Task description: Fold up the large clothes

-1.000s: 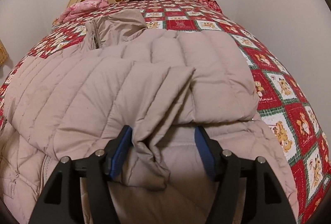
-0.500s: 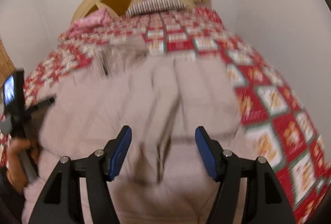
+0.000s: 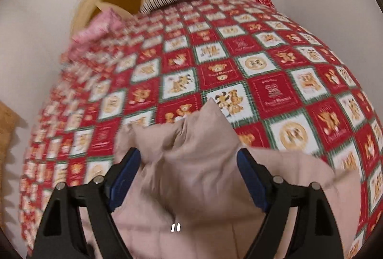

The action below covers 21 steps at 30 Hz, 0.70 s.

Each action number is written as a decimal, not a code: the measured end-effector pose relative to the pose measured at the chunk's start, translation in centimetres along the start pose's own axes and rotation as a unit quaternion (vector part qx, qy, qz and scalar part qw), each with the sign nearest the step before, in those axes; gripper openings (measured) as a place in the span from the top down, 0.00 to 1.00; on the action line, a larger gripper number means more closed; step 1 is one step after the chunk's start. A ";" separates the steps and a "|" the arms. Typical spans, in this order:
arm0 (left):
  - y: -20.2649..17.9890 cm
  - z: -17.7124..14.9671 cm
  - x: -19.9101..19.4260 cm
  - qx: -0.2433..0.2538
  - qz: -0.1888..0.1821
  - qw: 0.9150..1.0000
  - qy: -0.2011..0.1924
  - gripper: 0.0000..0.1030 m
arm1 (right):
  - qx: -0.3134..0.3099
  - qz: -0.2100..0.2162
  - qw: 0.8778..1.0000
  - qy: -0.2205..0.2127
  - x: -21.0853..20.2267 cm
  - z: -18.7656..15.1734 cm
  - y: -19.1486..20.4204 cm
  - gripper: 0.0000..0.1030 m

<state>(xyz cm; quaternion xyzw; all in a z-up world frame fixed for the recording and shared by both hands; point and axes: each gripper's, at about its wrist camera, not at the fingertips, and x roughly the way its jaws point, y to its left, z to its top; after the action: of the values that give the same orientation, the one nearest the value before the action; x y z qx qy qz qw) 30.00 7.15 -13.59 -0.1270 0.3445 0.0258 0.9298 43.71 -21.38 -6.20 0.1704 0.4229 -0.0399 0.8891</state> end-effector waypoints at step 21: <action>0.1 0.1 -0.5 0.001 -0.048 0.999 -0.009 0.18 | 0.033 -0.024 0.998 -0.042 -0.4 -10.8 -11.8 0.86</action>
<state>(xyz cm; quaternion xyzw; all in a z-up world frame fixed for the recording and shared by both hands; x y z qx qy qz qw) 29.61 7.25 -13.21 -0.1422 0.3297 -0.0183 0.9331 32.92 -28.84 -15.38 0.1875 0.3873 -0.0824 0.8989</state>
